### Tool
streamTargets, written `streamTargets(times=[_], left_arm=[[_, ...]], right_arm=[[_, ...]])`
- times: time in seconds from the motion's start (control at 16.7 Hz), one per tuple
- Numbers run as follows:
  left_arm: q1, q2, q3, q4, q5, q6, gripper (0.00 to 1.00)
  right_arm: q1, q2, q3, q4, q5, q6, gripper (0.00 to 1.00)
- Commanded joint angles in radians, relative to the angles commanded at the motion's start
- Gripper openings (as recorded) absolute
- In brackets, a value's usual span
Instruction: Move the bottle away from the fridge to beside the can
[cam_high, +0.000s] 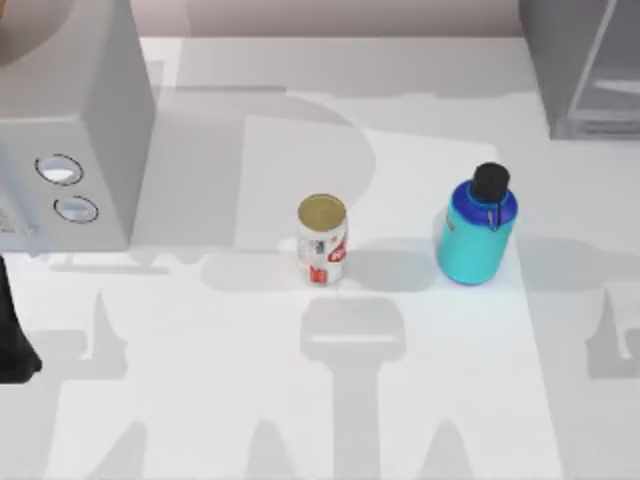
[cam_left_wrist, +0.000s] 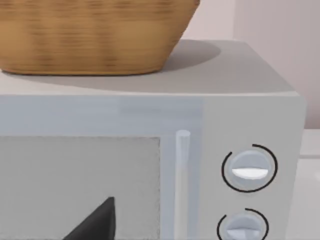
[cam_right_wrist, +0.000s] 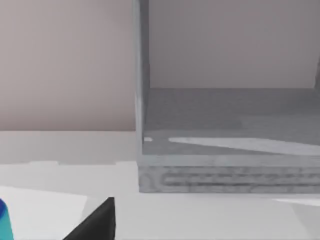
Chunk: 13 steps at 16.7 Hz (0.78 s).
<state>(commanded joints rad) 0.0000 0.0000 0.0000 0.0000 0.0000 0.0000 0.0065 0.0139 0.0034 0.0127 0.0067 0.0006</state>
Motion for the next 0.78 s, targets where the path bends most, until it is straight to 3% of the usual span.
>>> streamTargets(times=[0.48, 0.78], left_arm=[[0.0, 0.0, 0.0, 0.0, 0.0, 0.0, 1.0], [0.0, 0.0, 0.0, 0.0, 0.0, 0.0, 1.0]], right_arm=[[-0.004, -0.021, 0.009, -0.023, -0.004, -0.001, 1.0], [-0.008, -0.163, 0.127, -0.237, -0.002, -0.002, 1.0]])
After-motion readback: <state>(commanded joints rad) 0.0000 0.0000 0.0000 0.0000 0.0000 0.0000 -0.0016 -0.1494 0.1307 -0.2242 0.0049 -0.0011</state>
